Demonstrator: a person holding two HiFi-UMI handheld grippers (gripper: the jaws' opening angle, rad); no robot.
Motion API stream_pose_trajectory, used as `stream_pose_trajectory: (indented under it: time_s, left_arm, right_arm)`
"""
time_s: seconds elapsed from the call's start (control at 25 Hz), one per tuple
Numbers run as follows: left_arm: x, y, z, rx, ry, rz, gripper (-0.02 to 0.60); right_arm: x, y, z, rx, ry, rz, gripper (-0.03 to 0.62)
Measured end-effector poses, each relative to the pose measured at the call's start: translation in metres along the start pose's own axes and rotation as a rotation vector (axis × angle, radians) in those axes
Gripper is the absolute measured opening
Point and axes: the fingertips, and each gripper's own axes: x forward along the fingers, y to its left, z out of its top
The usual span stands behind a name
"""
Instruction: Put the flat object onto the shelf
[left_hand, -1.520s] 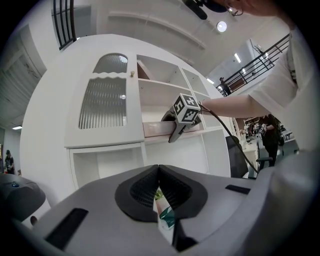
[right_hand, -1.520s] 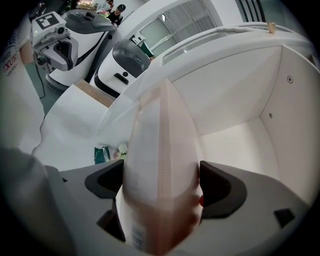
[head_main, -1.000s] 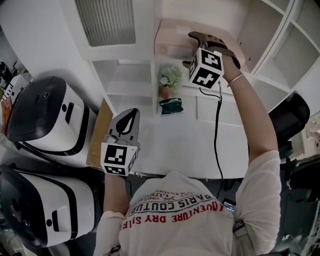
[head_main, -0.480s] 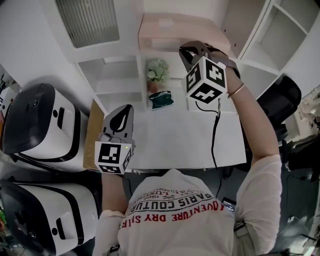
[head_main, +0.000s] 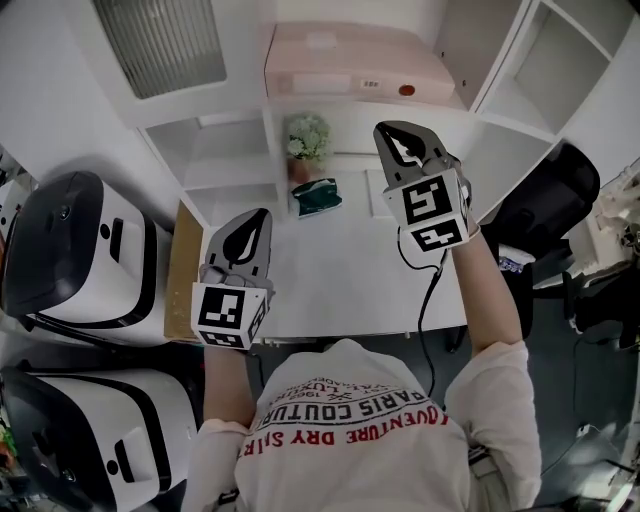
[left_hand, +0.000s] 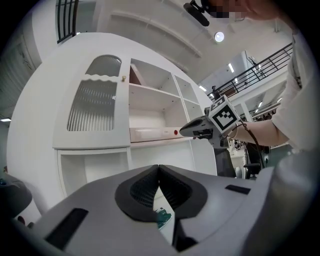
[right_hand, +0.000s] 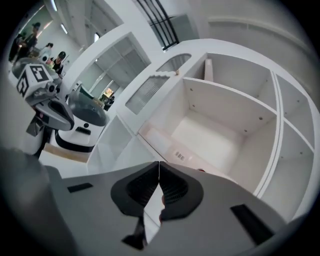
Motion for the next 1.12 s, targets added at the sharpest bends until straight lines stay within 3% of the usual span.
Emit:
stream_pose_trajectory:
  time_s: [0.2,0.56,0.8,1.12]
  left_arm:
    - [0.006,-0.001,-0.002,-0.007,0.005,0.001,0.014]
    - [0.023,-0.011,-0.013,-0.021,0.03,-0.023,0.014]
    - [0.033,-0.018,-0.016,-0.004,0.033,-0.033,0.014]
    - [0.041,-0.02,-0.003,0.002,-0.012,-0.025,0.014]
  right_arm:
    - [-0.022,0.006,-0.028,0.21,-0.07,-0.062,0.029]
    - [-0.051,0.042,-0.098,0.404,-0.042,-0.124,0.029]
    - [-0.055,0.055,-0.112,0.471,-0.043,-0.105,0.029]
    - [-0.056,0.048,-0.093,0.429,-0.099,-0.068,0.028]
